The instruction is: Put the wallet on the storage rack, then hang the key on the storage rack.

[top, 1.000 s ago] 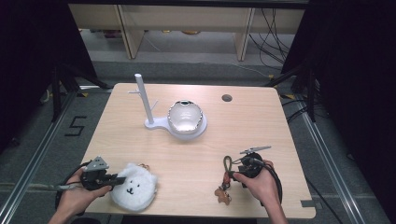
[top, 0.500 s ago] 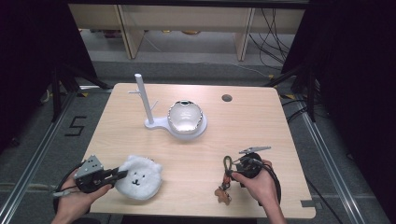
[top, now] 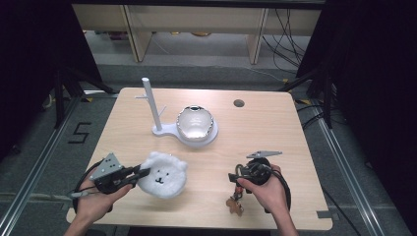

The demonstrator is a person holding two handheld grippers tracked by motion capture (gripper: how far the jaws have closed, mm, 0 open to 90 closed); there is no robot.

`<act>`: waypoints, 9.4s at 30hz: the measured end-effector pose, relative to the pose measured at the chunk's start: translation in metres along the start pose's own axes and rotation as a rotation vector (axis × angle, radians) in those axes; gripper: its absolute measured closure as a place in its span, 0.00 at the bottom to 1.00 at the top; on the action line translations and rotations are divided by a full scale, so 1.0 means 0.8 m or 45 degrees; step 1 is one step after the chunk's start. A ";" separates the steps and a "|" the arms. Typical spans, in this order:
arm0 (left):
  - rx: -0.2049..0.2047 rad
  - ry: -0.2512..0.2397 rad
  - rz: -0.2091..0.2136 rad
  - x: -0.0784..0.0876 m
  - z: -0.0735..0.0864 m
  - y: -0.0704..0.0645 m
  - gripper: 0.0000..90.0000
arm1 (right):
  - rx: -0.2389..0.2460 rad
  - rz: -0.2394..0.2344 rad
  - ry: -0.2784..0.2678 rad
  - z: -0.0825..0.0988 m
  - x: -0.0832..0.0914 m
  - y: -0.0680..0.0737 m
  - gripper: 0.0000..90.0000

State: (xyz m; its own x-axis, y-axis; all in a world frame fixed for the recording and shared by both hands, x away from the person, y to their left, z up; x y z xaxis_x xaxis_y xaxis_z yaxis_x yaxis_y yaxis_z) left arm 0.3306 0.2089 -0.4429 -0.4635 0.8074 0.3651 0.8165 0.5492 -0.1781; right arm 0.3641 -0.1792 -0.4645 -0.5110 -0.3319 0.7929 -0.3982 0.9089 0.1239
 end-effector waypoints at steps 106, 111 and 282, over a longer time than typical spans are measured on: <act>-0.079 -0.107 -0.166 -0.024 0.036 0.023 0.41 | 0.587 0.173 -0.481 -0.127 0.022 0.055 0.89; -0.084 -0.101 -0.176 -0.024 0.040 0.025 0.41 | 0.550 0.161 -0.482 -0.133 0.020 0.057 0.89; -0.019 -0.053 -0.161 -0.037 0.049 0.018 0.38 | -0.131 0.189 0.568 -0.007 -0.038 -0.010 0.61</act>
State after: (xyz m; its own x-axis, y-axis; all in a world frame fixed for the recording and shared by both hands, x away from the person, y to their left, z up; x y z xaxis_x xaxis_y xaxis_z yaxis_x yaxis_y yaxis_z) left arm 0.3423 0.2015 -0.4921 -0.5764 0.7406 0.3452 0.7557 0.6439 -0.1196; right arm 0.3870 -0.1746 -0.4863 -0.1711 -0.0766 0.9823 -0.2566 0.9660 0.0307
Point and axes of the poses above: each handheld gripper's, and its own axes: x roughly backward along the jaws, z roughly out of its underside, y roughly to its left, the point moved 2 cm from there along -x, roughly forward along the jaws, and after that the axes turned 12 degrees about z, right-handed, at the moved point
